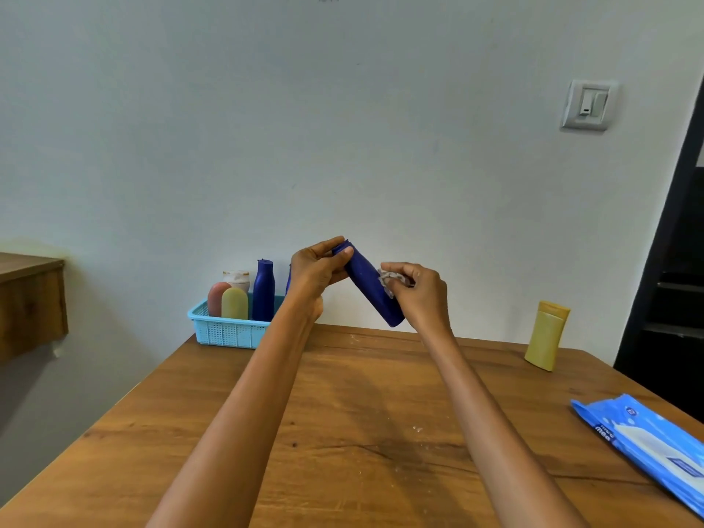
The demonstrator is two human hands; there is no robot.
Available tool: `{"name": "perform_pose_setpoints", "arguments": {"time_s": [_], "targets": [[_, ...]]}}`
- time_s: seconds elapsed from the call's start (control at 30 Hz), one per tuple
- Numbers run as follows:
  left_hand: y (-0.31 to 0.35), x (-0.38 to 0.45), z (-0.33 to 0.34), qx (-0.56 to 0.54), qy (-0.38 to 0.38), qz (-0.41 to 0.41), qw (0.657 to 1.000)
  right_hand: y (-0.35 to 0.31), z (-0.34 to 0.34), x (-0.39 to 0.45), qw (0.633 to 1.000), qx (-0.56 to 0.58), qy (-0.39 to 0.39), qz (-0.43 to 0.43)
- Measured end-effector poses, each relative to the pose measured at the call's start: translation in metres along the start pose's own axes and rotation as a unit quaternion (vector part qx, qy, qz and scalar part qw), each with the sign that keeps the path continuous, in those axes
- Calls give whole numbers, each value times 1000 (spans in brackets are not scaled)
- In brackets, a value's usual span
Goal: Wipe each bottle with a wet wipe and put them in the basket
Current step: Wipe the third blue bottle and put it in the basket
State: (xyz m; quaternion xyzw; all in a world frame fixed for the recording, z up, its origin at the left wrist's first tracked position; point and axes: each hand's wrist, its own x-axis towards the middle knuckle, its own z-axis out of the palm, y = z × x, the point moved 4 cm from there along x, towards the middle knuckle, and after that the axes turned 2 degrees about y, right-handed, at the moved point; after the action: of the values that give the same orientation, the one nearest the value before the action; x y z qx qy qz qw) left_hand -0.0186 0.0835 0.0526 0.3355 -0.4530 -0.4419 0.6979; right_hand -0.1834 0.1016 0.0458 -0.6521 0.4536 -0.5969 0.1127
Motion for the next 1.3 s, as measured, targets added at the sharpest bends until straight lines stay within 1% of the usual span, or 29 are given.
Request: {"name": "perform_pose_setpoints", "arguments": {"time_s": [0.07,0.17,0.2,0.23,0.33,0.43,0.53,0.63,0.7,0.77,0.87,0.97,1.03,1.13,1.2,1.3], "targets": [[0,1,-3,-2,10,0,1000,-7,3,-1,999,16,-34,-9],[-2,6,-15,0,27,-2,1000,-2,2,-3,993,12,-114,32],[-2,7,-18,2,31,0,1000,3,1,-4,991,-3,-124,46],[-2,7,-19,4,33,2,999,9,-1,-5,991,-12,-119,60],[-3,7,-17,7,26,2,1000,24,-6,-4,994,-27,-63,85],[-4,3,-8,9,-14,-12,1000,26,-7,0,996,-25,-20,82],[-8,-4,10,40,-83,-34,995,17,-2,0,998,20,1,63],[-6,-8,17,60,-119,-32,991,9,0,-1,996,72,38,44],[-5,-10,19,81,-155,-35,984,6,0,-1,991,121,44,40],[-5,-12,20,103,-179,-37,978,1,0,-2,989,141,44,20],[-5,-11,19,91,-165,-33,982,-4,1,-4,990,135,43,-7],[-3,-9,14,80,-129,-28,988,-3,2,-4,996,72,28,-33],[-2,-7,9,67,-102,-28,992,2,4,-5,999,27,19,-30],[0,-2,-2,56,-62,-25,996,15,8,-8,999,-31,-6,10],[0,1,-8,69,-36,-20,997,22,11,-9,996,-52,-46,53],[-4,3,-14,84,0,-23,996,29,13,-10,982,-119,-105,105]]}}
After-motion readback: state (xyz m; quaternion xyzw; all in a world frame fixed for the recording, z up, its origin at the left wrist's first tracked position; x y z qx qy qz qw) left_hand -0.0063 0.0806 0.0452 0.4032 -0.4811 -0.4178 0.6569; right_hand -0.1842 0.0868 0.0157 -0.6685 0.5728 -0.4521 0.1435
